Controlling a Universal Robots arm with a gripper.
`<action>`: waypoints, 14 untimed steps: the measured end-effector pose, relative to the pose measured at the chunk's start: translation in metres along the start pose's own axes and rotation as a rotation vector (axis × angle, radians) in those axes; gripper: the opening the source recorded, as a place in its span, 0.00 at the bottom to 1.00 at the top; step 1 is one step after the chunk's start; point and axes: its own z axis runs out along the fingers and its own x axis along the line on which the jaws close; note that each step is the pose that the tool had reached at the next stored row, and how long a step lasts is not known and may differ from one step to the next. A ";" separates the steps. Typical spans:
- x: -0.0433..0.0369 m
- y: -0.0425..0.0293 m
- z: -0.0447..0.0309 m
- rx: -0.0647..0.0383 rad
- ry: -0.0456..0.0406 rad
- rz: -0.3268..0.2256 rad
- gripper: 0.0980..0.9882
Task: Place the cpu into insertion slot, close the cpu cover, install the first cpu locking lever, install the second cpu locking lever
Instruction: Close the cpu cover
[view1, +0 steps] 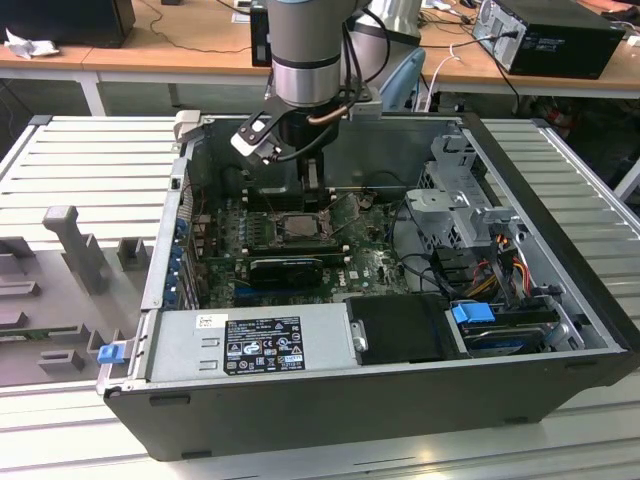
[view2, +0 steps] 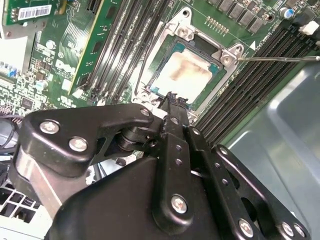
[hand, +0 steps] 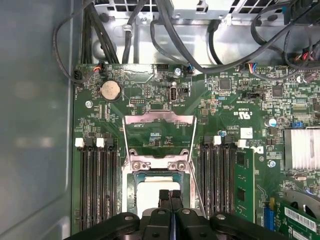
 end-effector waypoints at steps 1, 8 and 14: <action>0.0000 0.0001 -0.0015 0.000 0.0001 0.000 0.01; -0.0001 0.0006 -0.0074 0.000 0.0000 0.000 0.01; -0.0002 0.0008 -0.0095 0.000 0.0001 0.000 0.01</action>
